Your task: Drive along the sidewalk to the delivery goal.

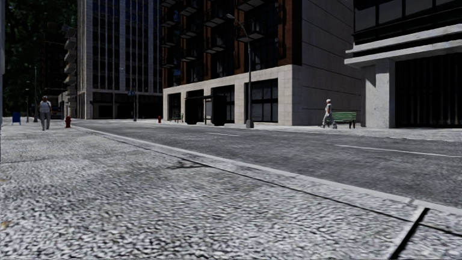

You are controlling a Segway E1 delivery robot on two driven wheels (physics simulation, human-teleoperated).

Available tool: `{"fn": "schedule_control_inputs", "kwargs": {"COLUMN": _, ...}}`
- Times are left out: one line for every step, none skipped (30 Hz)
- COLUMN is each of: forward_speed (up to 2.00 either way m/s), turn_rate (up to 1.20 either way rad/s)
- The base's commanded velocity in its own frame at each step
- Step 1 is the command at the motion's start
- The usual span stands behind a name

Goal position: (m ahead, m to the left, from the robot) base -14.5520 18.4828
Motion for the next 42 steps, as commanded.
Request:
{"fn": "schedule_control_inputs", "kwargs": {"forward_speed": 0.0, "turn_rate": -1.07}}
{"fn": "schedule_control_inputs", "kwargs": {"forward_speed": 0.0, "turn_rate": -1.07}}
{"fn": "schedule_control_inputs", "kwargs": {"forward_speed": 0.0, "turn_rate": -1.07}}
{"fn": "schedule_control_inputs", "kwargs": {"forward_speed": 0.0, "turn_rate": -1.07}}
{"fn": "schedule_control_inputs", "kwargs": {"forward_speed": 0.0, "turn_rate": -1.07}}
{"fn": "schedule_control_inputs", "kwargs": {"forward_speed": 0.0, "turn_rate": -1.07}}
{"fn": "schedule_control_inputs", "kwargs": {"forward_speed": 0.0, "turn_rate": -1.07}}
{"fn": "schedule_control_inputs", "kwargs": {"forward_speed": 0.0, "turn_rate": -1.07}}
{"fn": "schedule_control_inputs", "kwargs": {"forward_speed": 0.0, "turn_rate": -1.07}}
{"fn": "schedule_control_inputs", "kwargs": {"forward_speed": 0.0, "turn_rate": -1.07}}
{"fn": "schedule_control_inputs", "kwargs": {"forward_speed": 0.0, "turn_rate": -1.07}}
{"fn": "schedule_control_inputs", "kwargs": {"forward_speed": 0.0, "turn_rate": -1.07}}
{"fn": "schedule_control_inputs", "kwargs": {"forward_speed": 0.0, "turn_rate": -1.07}}
{"fn": "schedule_control_inputs", "kwargs": {"forward_speed": 0.0, "turn_rate": -1.07}}
{"fn": "schedule_control_inputs", "kwargs": {"forward_speed": 0.0, "turn_rate": -1.07}}
{"fn": "schedule_control_inputs", "kwargs": {"forward_speed": 0.0, "turn_rate": -1.07}}
{"fn": "schedule_control_inputs", "kwargs": {"forward_speed": 0.0, "turn_rate": -1.07}}
{"fn": "schedule_control_inputs", "kwargs": {"forward_speed": 0.0, "turn_rate": -1.07}}
{"fn": "schedule_control_inputs", "kwargs": {"forward_speed": 0.0, "turn_rate": -1.07}}
{"fn": "schedule_control_inputs", "kwargs": {"forward_speed": 0.0, "turn_rate": -1.07}}
{"fn": "schedule_control_inputs", "kwargs": {"forward_speed": 0.0, "turn_rate": -1.07}}
{"fn": "schedule_control_inputs", "kwargs": {"forward_speed": 0.0, "turn_rate": -1.07}}
{"fn": "schedule_control_inputs", "kwargs": {"forward_speed": 0.0, "turn_rate": -1.07}}
{"fn": "schedule_control_inputs", "kwargs": {"forward_speed": 0.0, "turn_rate": -1.07}}
{"fn": "schedule_control_inputs", "kwargs": {"forward_speed": 0.0, "turn_rate": -1.07}}
{"fn": "schedule_control_inputs", "kwargs": {"forward_speed": 0.0, "turn_rate": -1.07}}
{"fn": "schedule_control_inputs", "kwargs": {"forward_speed": 0.0, "turn_rate": -1.07}}
{"fn": "schedule_control_inputs", "kwargs": {"forward_speed": 0.0, "turn_rate": -1.07}}
{"fn": "schedule_control_inputs", "kwargs": {"forward_speed": 0.0, "turn_rate": -1.07}}
{"fn": "schedule_control_inputs", "kwargs": {"forward_speed": 0.0, "turn_rate": -1.07}}
{"fn": "schedule_control_inputs", "kwargs": {"forward_speed": 0.0, "turn_rate": -1.07}}
{"fn": "schedule_control_inputs", "kwargs": {"forward_speed": 0.0, "turn_rate": -1.07}}
{"fn": "schedule_control_inputs", "kwargs": {"forward_speed": 0.0, "turn_rate": -1.07}}
{"fn": "schedule_control_inputs", "kwargs": {"forward_speed": 0.0, "turn_rate": -1.07}}
{"fn": "schedule_control_inputs", "kwargs": {"forward_speed": 0.0, "turn_rate": -1.07}}
{"fn": "schedule_control_inputs", "kwargs": {"forward_speed": 0.0, "turn_rate": -1.07}}
{"fn": "schedule_control_inputs", "kwargs": {"forward_speed": 0.0, "turn_rate": -1.07}}
{"fn": "schedule_control_inputs", "kwargs": {"forward_speed": 0.0, "turn_rate": -1.07}}
{"fn": "schedule_control_inputs", "kwargs": {"forward_speed": 0.0, "turn_rate": -1.07}}
{"fn": "schedule_control_inputs", "kwargs": {"forward_speed": 0.0, "turn_rate": -1.07}}
{"fn": "schedule_control_inputs", "kwargs": {"forward_speed": 0.0, "turn_rate": -1.07}}
{"fn": "schedule_control_inputs", "kwargs": {"forward_speed": 0.0, "turn_rate": -1.07}}
